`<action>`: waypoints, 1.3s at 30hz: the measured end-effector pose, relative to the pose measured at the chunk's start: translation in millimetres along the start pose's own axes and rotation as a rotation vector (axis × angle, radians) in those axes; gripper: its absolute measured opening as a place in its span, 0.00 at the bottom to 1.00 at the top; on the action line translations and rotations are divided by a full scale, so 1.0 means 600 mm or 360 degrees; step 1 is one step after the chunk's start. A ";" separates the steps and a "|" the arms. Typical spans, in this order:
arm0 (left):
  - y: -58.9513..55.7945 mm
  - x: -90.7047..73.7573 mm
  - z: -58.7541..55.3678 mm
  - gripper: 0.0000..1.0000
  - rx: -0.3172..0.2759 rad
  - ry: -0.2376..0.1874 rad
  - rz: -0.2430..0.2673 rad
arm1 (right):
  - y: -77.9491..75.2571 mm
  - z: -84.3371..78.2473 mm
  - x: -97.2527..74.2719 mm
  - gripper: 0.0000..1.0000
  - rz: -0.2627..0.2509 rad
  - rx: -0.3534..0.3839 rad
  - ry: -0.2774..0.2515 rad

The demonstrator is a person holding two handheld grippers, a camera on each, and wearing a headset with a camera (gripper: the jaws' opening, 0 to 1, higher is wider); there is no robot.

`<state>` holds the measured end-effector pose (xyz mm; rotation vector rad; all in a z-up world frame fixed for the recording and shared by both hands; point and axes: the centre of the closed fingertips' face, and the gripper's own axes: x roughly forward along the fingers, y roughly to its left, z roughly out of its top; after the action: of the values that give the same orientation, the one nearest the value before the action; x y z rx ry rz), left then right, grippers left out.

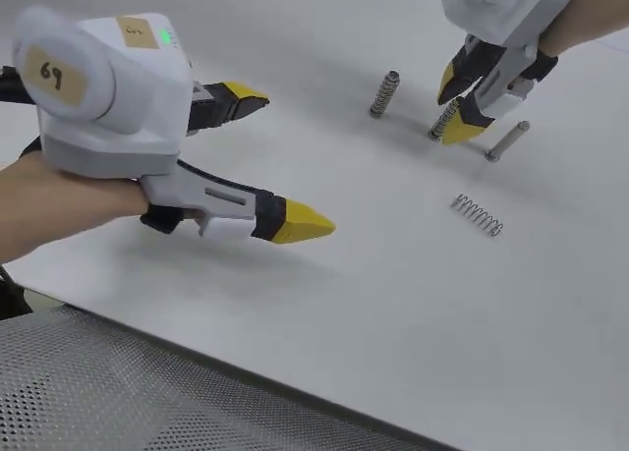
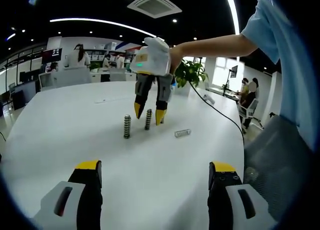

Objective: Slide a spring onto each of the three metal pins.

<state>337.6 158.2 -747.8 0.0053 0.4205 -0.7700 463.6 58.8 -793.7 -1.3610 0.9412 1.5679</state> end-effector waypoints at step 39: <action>0.003 0.016 0.017 0.85 0.0054 0.0006 -0.0058 | 0.030 0.015 -0.078 0.88 -0.0261 0.0535 -0.0731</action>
<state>348.6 151.4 -742.0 0.0307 0.4121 -0.8128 446.6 54.9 -746.2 -0.7768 0.7432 1.4337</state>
